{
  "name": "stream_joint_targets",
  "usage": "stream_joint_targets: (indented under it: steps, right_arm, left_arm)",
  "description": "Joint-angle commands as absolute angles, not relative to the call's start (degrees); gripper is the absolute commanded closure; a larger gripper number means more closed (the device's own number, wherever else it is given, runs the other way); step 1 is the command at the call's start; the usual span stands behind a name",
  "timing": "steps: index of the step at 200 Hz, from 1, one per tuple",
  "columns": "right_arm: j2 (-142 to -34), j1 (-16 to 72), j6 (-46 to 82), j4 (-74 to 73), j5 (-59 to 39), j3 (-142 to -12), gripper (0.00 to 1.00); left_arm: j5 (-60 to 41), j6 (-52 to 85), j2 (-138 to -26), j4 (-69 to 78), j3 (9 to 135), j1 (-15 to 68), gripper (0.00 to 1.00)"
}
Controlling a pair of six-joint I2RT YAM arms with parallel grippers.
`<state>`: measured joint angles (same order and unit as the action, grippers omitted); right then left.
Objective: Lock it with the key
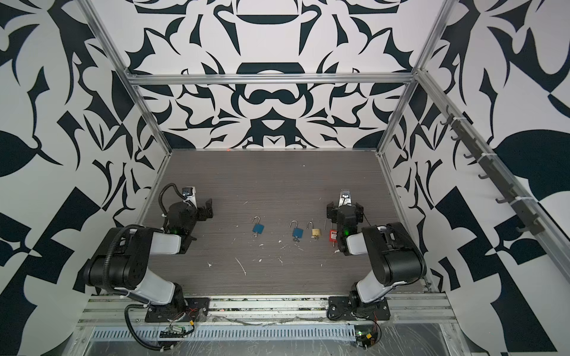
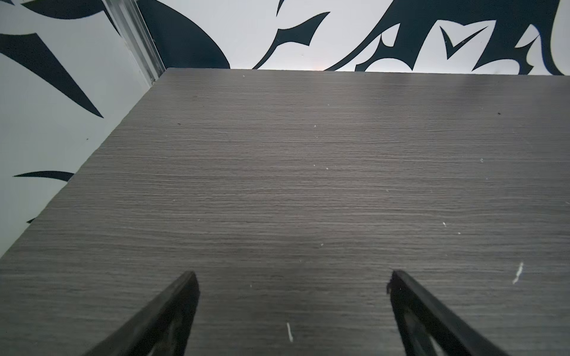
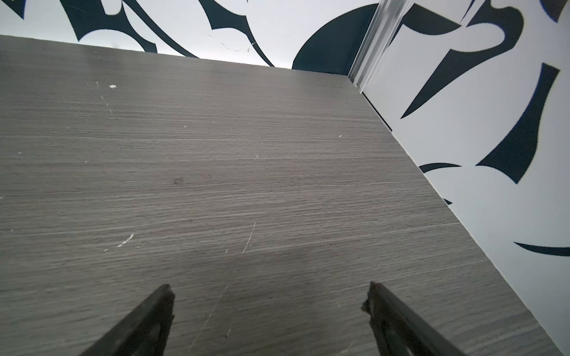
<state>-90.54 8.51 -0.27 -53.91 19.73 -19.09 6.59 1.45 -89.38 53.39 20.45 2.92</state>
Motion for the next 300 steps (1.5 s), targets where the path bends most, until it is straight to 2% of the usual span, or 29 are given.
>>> stream_joint_targets:
  steps: [1, 207, 217, 228, 245, 264, 276, 300]
  right_arm:
    - [-89.8, 8.7, -0.7, -55.7, 20.5, -19.3, 0.0]
    - [-89.6, 7.5, -0.2, -54.6, 18.5, -19.7, 0.0]
    - [-89.6, 7.5, -0.3, -54.9, 18.5, -19.5, 0.0]
    - [-88.7, 7.9, -0.7, -55.3, 19.0, -19.3, 0.0]
    - [-83.6, 10.1, -1.1, -47.8, 22.9, -21.4, 0.0]
    - [-78.9, 13.9, -1.6, -33.8, 31.1, -27.9, 0.0]
    - [-76.6, 15.2, 3.1, -21.4, 33.2, -33.8, 0.0]
    - [-72.8, 18.1, 13.9, -1.8, 35.4, -42.1, 0.0]
  left_arm:
    - [6.5, 1.0, -89.6, 54.2, 20.6, 2.9, 0.01]
    - [5.9, 0.8, -89.5, 53.0, 21.1, 2.9, 0.01]
    - [8.4, 0.9, -88.1, 52.9, 21.5, 3.3, 0.01]
    - [15.9, 1.8, -83.3, 42.4, 25.2, 4.9, 0.01]
    - [19.6, 4.2, -75.0, 22.9, 31.8, 5.8, 0.0]
    - [20.3, 6.4, -68.5, 19.6, 32.3, 6.1, 0.01]
    - [19.9, 8.7, -65.9, 18.6, 32.5, 6.4, 0.01]
    - [16.5, 18.6, -60.7, 2.4, 38.5, 6.4, 0.01]
